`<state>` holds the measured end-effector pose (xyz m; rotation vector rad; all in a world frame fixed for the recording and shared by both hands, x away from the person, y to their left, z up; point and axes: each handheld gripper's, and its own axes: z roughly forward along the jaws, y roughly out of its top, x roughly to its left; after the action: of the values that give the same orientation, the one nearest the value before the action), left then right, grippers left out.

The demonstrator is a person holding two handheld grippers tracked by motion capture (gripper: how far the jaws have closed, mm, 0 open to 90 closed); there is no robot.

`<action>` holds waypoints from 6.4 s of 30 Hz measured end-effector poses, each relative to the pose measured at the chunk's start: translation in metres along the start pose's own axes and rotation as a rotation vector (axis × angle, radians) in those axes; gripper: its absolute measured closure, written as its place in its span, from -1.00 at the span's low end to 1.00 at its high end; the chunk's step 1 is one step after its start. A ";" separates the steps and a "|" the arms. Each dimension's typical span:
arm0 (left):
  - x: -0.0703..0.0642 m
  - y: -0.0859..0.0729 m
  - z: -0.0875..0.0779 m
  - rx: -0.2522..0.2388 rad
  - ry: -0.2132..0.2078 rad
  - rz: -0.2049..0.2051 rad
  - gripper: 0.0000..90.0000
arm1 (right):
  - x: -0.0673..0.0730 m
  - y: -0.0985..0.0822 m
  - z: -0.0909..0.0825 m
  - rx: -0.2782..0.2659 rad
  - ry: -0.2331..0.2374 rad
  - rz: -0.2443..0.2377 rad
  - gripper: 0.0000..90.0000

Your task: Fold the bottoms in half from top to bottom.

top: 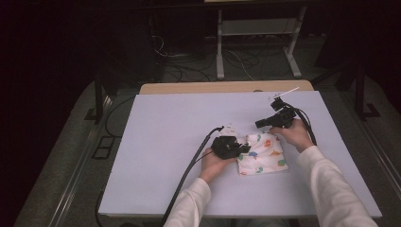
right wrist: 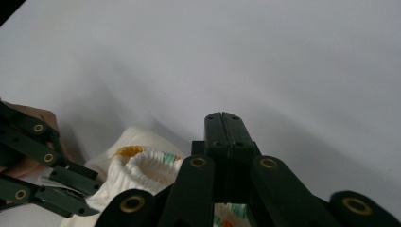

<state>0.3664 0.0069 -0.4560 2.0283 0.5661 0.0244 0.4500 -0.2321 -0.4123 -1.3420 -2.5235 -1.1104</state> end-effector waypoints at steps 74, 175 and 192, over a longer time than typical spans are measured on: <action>0.009 -0.003 -0.031 -0.166 0.054 -0.184 -0.53 | 0.083 -0.109 -0.007 0.110 0.050 -0.131 0.97; 0.050 0.025 -0.016 -0.025 0.058 -0.244 -0.88 | -0.035 -0.062 -0.045 -0.129 0.040 0.012 -0.86; 0.047 0.016 0.005 -0.001 0.007 -0.269 -0.59 | -0.042 -0.077 -0.034 -0.138 0.066 0.009 -0.32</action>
<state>0.4154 0.0151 -0.4556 1.9365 0.8383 -0.1298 0.4099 -0.3098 -0.4465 -1.3221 -2.4318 -1.3254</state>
